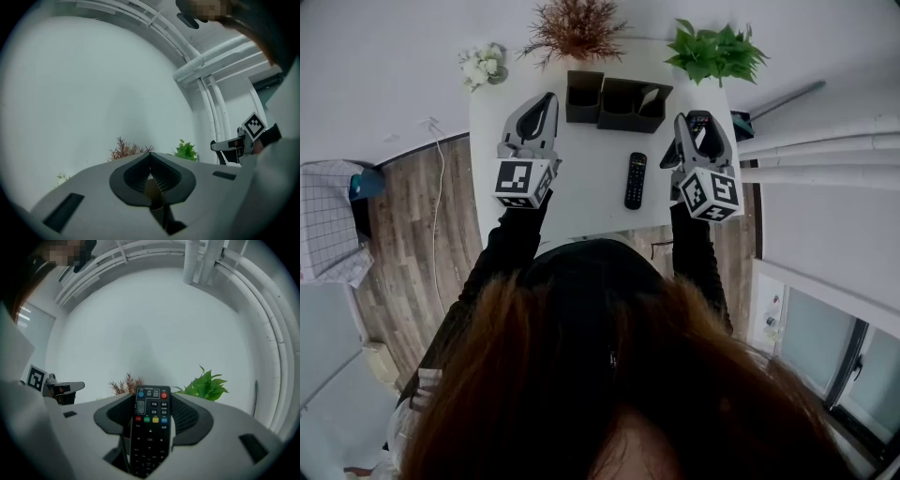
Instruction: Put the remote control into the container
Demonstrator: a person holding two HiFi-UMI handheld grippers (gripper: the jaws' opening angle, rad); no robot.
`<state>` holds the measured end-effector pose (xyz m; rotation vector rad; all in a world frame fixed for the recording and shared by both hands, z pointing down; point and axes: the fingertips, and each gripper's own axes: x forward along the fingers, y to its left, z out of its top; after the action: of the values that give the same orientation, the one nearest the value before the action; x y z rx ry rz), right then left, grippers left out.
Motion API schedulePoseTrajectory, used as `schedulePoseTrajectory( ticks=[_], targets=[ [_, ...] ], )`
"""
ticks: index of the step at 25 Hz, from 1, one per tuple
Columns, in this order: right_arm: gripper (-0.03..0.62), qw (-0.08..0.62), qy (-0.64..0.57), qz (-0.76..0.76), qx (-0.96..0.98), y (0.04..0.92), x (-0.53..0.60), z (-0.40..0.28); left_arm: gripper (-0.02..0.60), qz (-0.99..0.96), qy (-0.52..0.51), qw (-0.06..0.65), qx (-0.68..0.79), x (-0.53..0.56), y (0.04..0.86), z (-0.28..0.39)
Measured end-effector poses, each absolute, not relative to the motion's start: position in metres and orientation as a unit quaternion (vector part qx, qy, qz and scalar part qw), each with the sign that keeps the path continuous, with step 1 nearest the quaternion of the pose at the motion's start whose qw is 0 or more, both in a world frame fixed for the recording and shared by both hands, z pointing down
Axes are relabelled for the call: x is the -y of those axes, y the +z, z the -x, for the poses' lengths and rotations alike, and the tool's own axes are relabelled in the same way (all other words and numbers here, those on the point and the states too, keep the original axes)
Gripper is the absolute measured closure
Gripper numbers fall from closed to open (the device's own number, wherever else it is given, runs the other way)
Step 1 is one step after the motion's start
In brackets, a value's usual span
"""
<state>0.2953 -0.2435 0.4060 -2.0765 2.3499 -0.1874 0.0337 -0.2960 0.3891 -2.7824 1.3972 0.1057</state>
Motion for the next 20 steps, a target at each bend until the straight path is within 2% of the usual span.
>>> schedulePoseTrajectory(
  ticks=[20],
  targets=[
    [0.350,0.036,-0.051,0.571,-0.818,0.380,0.325,-0.203,0.572,0.859,0.021,0.016,-0.512,0.308,0.390,0.022]
  ],
)
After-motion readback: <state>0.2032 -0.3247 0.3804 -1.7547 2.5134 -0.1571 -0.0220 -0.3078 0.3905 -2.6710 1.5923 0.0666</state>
